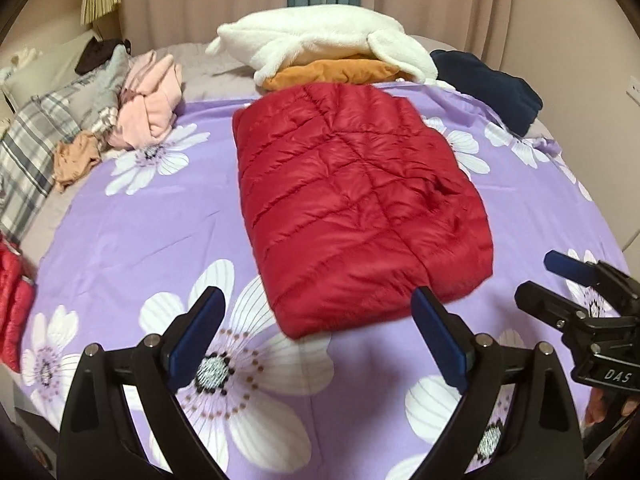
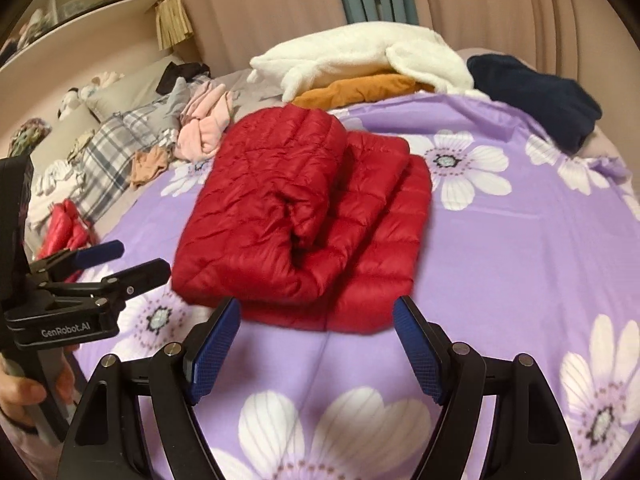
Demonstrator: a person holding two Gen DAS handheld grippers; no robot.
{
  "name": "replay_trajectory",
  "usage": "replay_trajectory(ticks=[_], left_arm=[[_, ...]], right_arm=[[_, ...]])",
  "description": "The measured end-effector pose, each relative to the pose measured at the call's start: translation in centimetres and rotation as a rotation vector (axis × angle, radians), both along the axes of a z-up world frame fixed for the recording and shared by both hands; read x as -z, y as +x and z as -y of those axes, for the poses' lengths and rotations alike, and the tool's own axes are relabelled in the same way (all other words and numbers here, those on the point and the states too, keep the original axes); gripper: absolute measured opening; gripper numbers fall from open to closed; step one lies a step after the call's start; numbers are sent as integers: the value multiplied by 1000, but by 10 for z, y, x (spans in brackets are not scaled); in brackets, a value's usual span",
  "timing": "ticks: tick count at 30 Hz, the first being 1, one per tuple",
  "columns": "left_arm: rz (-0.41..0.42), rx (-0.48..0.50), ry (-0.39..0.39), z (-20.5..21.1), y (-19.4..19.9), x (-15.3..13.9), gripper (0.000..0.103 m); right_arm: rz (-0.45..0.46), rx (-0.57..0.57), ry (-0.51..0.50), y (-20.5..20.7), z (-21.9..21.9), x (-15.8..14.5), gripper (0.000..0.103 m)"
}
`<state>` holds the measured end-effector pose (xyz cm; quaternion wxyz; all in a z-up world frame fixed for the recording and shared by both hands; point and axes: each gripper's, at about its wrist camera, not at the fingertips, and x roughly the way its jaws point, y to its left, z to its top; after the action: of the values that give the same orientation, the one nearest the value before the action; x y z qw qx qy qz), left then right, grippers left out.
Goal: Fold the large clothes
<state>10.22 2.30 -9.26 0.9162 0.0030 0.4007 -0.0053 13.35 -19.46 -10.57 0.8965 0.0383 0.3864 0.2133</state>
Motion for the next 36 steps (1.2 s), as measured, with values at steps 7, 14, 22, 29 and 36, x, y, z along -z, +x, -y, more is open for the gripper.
replay_trajectory(ticks=[7,14,22,29,36], left_arm=[[30,3,33,10,-37,-19,103],[60,-28,36,17,-58,-42,103],[74,-52,56,23,-74,-60,103],[92,-72,35,15,-65,-65,103],[84,-142,76,3,-50,-64,103]], right_arm=[[57,5,-5,-30,4,-25,86],[105,14,-4,-54,3,-45,87],[152,32,10,-67,6,-62,94],[180,50,9,-51,-1,-73,99],[186,74,32,-36,-4,-78,99]])
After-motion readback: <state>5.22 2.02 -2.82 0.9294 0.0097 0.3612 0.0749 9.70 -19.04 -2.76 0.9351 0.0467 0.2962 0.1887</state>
